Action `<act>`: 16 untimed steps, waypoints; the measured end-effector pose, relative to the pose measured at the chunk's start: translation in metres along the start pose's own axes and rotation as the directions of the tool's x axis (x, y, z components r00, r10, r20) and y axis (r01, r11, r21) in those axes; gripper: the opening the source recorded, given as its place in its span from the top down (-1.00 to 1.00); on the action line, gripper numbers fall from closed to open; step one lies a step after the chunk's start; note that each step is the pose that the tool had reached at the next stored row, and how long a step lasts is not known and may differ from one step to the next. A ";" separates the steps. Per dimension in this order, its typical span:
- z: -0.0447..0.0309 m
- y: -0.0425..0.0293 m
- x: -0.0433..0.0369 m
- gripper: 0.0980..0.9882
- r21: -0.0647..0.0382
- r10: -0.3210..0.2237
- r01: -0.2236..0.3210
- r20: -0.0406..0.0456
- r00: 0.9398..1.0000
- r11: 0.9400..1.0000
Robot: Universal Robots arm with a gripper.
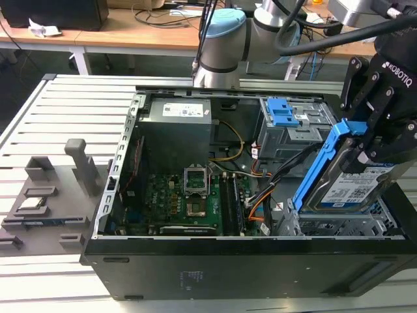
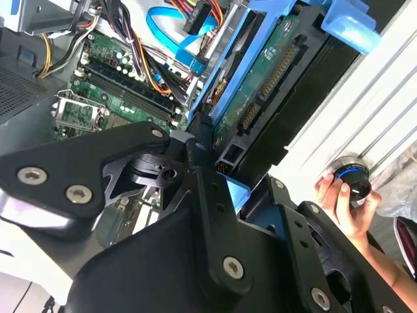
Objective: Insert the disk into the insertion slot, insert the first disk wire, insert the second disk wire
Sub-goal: 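Insert the disk into the insertion slot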
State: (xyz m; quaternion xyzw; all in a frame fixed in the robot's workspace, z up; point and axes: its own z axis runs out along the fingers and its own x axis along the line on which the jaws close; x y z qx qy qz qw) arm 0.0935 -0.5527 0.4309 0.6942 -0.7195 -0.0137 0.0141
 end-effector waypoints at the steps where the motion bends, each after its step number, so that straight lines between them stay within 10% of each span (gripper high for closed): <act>1: 0.0012 -0.0001 0.0000 0.40 0.000 0.000 0.000 0.000 1.000 1.000; 16: 0.0300 -0.0012 0.0000 0.40 0.000 0.000 0.000 0.000 1.000 1.000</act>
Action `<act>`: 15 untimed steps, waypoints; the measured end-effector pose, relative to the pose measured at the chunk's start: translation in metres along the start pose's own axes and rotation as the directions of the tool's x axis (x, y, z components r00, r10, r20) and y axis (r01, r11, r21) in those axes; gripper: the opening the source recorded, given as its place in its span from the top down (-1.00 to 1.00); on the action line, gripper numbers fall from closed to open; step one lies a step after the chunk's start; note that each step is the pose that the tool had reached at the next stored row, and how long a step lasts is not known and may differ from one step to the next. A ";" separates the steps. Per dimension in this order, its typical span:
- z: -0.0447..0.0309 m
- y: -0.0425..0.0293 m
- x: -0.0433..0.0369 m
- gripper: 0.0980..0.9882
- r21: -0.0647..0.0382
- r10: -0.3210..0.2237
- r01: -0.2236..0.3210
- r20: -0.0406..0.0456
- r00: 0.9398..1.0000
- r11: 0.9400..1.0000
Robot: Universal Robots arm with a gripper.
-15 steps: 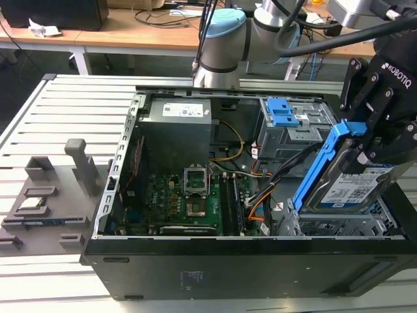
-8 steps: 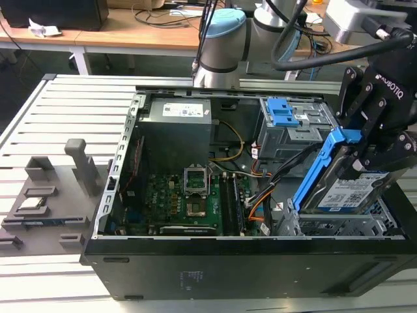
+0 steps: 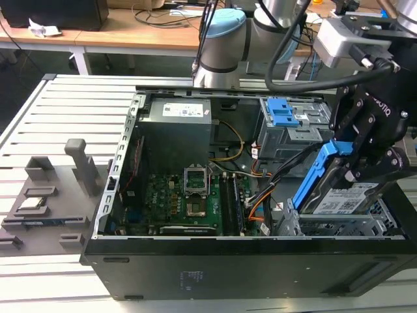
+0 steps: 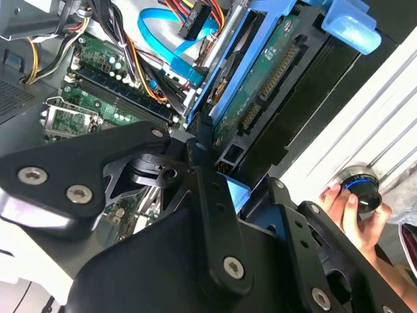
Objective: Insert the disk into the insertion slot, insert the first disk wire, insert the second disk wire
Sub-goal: 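Insert the disk into the insertion slot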
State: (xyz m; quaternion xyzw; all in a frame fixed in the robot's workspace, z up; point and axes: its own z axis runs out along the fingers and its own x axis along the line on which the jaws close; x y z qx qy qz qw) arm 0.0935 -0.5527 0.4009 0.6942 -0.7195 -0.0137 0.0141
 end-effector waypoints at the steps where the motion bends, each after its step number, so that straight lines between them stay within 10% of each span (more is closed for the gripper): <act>1: 0.0016 -0.0001 0.0000 0.40 0.000 0.000 0.000 0.000 1.000 1.000; 13: 0.0107 -0.0004 0.0000 0.23 0.000 0.000 0.000 0.000 1.000 1.000; 15: 0.0109 -0.0004 0.0000 0.56 0.000 0.000 0.000 0.000 1.000 1.000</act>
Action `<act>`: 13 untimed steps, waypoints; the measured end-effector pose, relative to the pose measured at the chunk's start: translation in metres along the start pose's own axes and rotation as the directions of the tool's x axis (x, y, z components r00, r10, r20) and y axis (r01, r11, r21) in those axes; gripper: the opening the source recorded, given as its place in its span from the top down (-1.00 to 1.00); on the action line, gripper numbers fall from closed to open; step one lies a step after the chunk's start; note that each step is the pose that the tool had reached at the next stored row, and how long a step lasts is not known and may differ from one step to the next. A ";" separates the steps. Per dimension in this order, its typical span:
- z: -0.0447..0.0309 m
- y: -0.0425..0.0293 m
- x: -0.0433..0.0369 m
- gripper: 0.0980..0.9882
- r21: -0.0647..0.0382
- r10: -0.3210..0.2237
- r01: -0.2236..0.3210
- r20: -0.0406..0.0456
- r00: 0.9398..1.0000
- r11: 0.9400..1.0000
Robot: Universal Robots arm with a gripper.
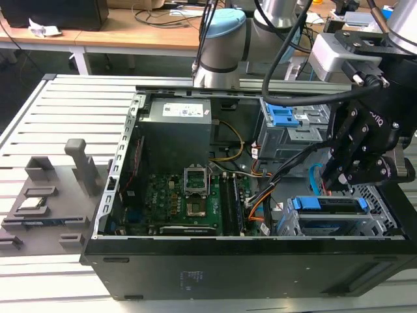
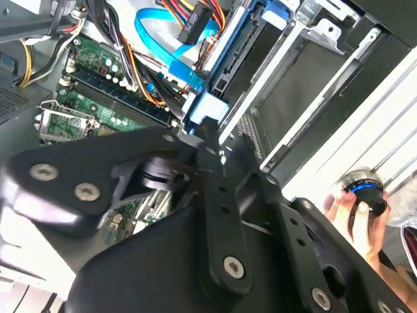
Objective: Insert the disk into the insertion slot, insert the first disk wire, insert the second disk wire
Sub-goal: 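Insert the disk into the insertion slot, then insert the first disk wire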
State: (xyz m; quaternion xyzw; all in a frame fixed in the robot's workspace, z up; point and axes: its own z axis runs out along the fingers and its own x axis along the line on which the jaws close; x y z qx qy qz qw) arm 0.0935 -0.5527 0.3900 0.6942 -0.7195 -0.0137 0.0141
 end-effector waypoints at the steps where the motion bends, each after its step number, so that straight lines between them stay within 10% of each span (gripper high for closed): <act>1: 0.0000 0.0000 0.0000 0.69 0.000 0.000 0.000 0.000 1.000 1.000; 4: 0.0002 0.0000 0.0000 0.96 0.000 0.000 0.000 0.000 1.000 1.000; 13: 0.0007 -0.0001 0.0000 0.98 0.000 0.000 0.000 0.000 1.000 1.000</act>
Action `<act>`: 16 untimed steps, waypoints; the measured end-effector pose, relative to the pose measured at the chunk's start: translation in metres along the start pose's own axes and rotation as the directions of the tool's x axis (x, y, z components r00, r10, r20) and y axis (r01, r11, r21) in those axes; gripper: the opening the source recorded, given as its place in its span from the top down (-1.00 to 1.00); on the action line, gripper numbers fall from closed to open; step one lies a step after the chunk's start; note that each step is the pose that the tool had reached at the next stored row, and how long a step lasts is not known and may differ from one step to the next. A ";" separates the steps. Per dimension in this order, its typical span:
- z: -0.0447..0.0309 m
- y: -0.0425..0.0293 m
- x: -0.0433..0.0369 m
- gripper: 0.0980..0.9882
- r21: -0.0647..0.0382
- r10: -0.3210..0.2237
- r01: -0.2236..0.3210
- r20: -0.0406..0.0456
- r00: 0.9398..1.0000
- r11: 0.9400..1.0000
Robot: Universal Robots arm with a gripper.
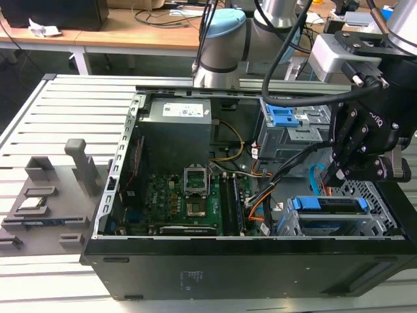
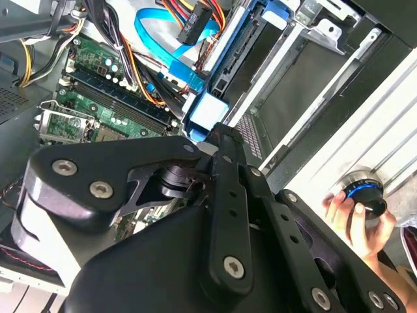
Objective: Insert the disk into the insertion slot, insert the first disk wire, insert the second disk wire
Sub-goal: 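Insert the first disk wire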
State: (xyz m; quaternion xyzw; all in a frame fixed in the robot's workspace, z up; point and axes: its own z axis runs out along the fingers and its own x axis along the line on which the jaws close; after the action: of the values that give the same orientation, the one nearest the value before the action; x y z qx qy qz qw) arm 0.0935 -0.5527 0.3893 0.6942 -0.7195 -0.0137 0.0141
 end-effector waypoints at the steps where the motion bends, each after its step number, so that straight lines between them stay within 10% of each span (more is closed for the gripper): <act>1: 0.0000 0.0000 0.0000 0.98 0.000 0.000 0.000 0.000 1.000 1.000; 7: 0.0056 -0.0156 -0.0050 0.98 0.000 0.000 0.000 -0.002 1.000 1.000; 12: 0.0083 -0.0382 -0.0280 0.98 -0.001 0.000 0.000 -0.006 1.000 1.000; 16: 0.0103 -0.0414 -0.0399 0.98 -0.001 0.000 0.000 -0.007 1.000 1.000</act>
State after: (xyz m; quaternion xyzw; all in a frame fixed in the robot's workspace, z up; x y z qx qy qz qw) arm 0.1358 -0.5143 0.3774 0.6942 -0.7195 -0.0114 0.0169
